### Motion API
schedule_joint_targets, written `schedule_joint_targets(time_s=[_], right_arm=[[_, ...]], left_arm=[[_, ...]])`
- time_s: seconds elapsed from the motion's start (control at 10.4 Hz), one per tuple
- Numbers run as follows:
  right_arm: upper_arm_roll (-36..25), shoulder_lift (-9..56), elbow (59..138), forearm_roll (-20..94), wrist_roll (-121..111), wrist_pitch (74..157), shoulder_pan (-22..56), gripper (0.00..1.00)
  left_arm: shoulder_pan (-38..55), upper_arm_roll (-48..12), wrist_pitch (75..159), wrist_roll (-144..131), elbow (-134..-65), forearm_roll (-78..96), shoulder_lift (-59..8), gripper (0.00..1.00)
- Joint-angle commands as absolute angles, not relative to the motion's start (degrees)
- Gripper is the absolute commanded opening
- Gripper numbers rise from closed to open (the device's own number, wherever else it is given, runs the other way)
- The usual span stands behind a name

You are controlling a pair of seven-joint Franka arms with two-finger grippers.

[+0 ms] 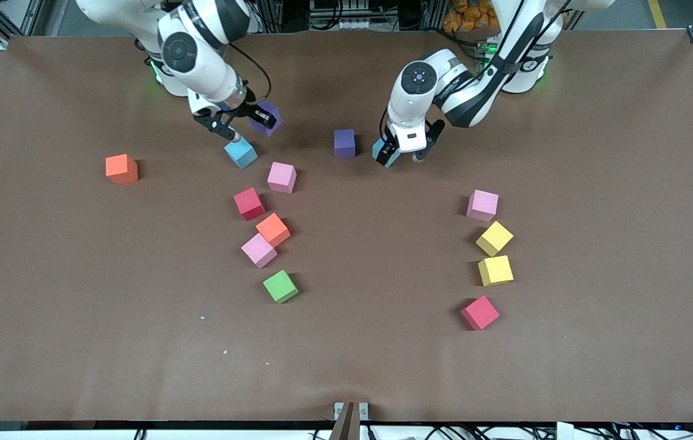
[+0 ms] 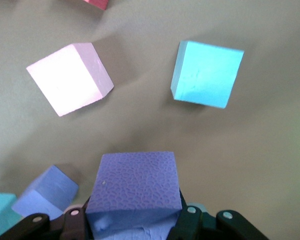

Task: Arrange 11 blocks into digit 3
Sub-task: 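Grasp the cyan block with the left gripper while the right gripper carries purple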

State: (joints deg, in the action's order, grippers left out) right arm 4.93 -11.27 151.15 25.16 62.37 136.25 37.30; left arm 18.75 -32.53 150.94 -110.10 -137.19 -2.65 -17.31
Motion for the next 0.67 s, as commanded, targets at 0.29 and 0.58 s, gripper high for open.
schedule_joint_targets(time_s=[0.29,0.58], right_arm=[[4.9,-3.8,147.4,26.2,96.6,145.7,46.6,0.00],[4.9,4.6,140.4,25.6,109.2,146.0,47.8,0.00]], left_arm=[[19.1,-32.4,152.8,-111.1,-137.5,-1.5,-19.8,0.31],[18.7,-31.8,153.6,-119.1,-137.4,-1.4,-19.6,0.00]])
